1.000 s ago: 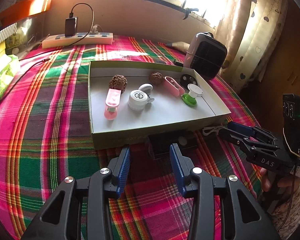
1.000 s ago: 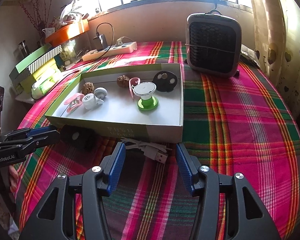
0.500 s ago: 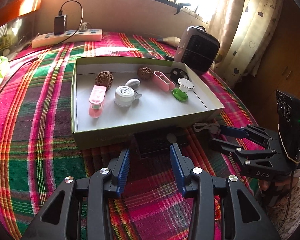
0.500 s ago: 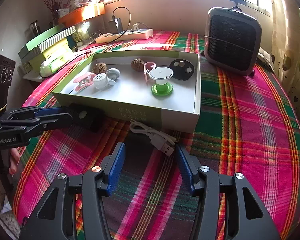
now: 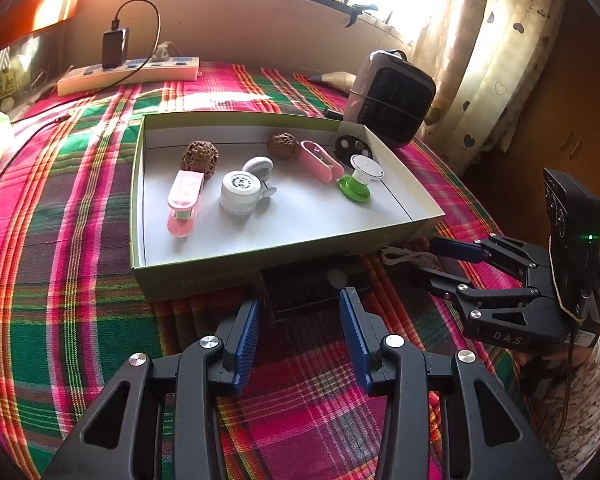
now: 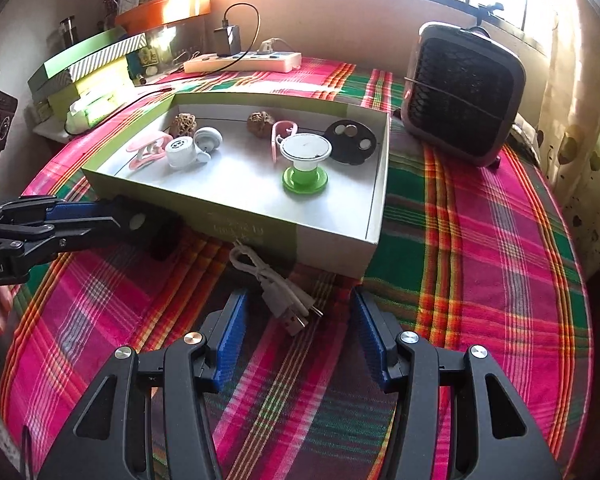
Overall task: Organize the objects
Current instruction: 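Move the right tool over the white USB cable while the left tool approaches the black device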
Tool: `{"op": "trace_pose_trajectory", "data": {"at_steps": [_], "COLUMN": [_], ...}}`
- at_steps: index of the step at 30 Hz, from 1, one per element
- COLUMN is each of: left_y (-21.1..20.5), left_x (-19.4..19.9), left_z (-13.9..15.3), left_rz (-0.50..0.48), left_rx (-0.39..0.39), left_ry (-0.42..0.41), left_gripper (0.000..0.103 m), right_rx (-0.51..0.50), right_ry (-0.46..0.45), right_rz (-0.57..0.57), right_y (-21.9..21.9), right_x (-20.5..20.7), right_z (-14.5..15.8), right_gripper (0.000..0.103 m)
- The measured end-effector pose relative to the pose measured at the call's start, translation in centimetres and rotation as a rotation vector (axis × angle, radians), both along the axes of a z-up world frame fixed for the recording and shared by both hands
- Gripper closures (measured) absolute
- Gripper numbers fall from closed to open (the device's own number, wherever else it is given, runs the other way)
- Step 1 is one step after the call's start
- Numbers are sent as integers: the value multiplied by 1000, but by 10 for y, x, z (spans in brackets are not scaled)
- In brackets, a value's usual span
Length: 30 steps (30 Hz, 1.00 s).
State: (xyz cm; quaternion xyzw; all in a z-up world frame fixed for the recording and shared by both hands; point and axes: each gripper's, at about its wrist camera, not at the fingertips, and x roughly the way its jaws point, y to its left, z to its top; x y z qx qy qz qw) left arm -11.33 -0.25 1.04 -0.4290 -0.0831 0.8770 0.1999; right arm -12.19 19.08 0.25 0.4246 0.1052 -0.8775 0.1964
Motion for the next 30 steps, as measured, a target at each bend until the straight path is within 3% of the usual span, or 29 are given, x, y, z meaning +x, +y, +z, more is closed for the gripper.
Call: {"op": "trace_pose_trajectory", "data": {"at_steps": [14,24,30], "left_y": [22,20,16], "left_x": [18,27,20], "left_z": [5,9,13], "left_rz": [-100,-101,-67], "left_rx": [0,-47,-69], "left_ry": [2,33,51], "left_gripper": [65,64,62], "right_rx": [8,30,28], "right_ry": [8,31,29], "right_rz": [26,53,60], "right_y": [-5,-9,-6], "right_x": [0,7,12], "right_z": [-1,0,0], "right_gripper": [51,75,75]}}
